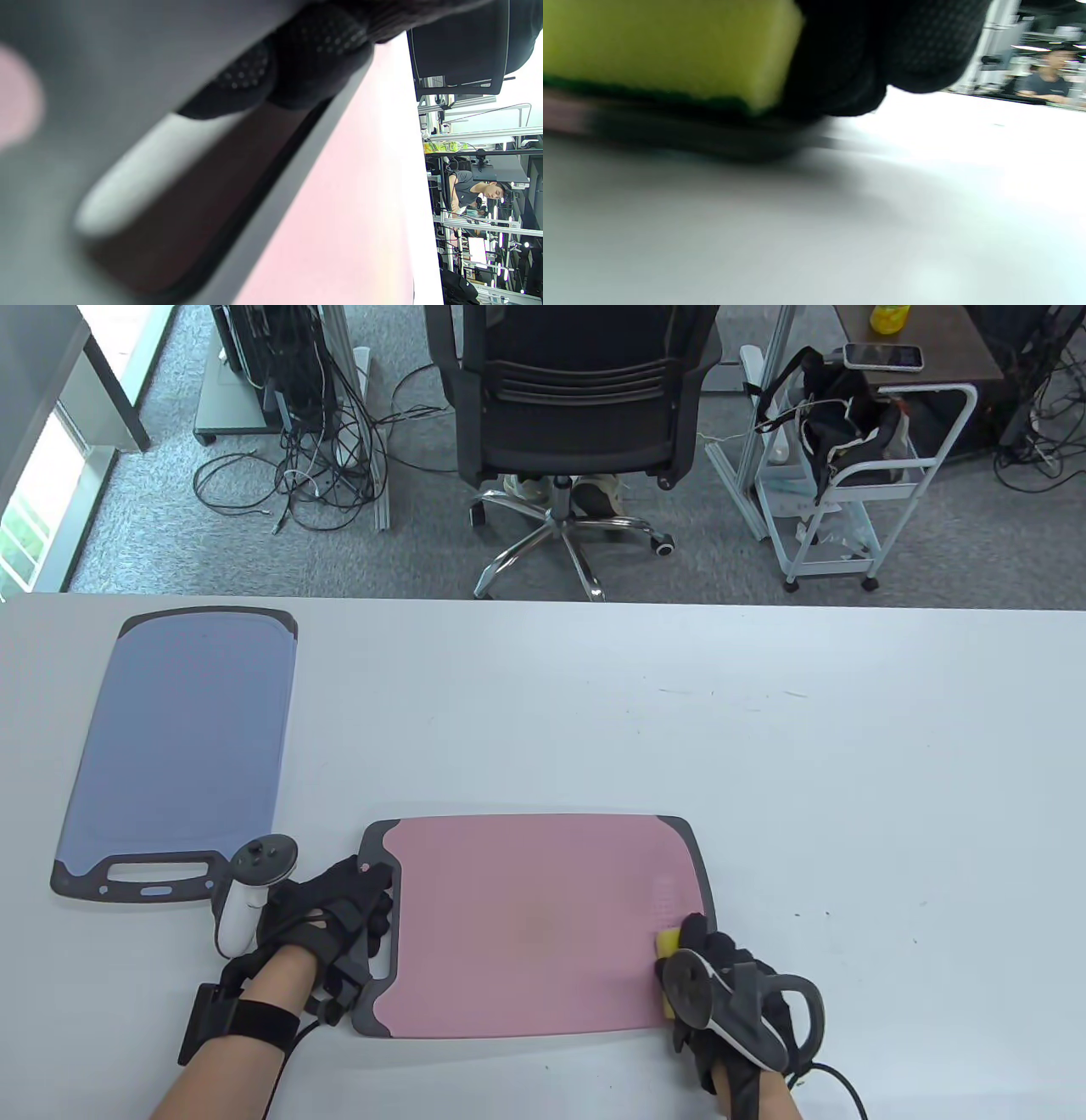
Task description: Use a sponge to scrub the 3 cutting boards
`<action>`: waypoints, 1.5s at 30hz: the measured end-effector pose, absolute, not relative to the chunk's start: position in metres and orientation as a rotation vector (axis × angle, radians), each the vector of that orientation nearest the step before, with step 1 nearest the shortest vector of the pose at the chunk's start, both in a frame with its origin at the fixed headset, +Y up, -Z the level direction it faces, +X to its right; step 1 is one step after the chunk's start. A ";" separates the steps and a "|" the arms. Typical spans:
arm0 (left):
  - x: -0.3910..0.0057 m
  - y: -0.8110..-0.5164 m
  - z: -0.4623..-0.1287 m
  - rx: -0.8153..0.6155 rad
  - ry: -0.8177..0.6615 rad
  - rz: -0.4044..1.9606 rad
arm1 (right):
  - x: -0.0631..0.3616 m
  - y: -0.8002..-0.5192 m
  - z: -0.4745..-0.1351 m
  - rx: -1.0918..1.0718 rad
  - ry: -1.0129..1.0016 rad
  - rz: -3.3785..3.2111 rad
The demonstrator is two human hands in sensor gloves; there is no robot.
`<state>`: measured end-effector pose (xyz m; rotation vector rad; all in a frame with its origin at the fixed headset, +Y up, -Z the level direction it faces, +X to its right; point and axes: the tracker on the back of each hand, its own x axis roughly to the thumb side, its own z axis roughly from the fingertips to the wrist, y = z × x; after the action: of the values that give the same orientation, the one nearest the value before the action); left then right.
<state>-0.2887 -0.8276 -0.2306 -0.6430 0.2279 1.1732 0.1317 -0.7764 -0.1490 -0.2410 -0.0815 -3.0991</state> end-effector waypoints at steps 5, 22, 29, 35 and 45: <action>-0.289 -0.828 -0.233 -0.648 0.227 1.178 | 0.018 -0.771 -0.148 -0.702 -0.065 -3.054; -0.287 -0.826 -0.233 -0.616 0.241 1.157 | 0.093 -0.774 -0.143 -0.384 -0.090 -3.056; -0.287 -0.826 -0.233 -0.606 0.246 1.152 | 0.160 -0.777 -0.137 -0.031 -0.102 -3.093; -0.287 -0.827 -0.233 -0.597 0.244 1.151 | 0.016 -0.771 -0.137 -0.683 -0.094 -3.074; -0.289 -0.829 -0.232 -0.605 0.269 1.207 | -0.091 -0.768 -0.123 -1.073 -0.014 -2.894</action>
<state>-0.2894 -0.8286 -0.2317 -0.6054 0.2693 1.2072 -0.0909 -0.7680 -0.1229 -1.0735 -0.0142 -2.8938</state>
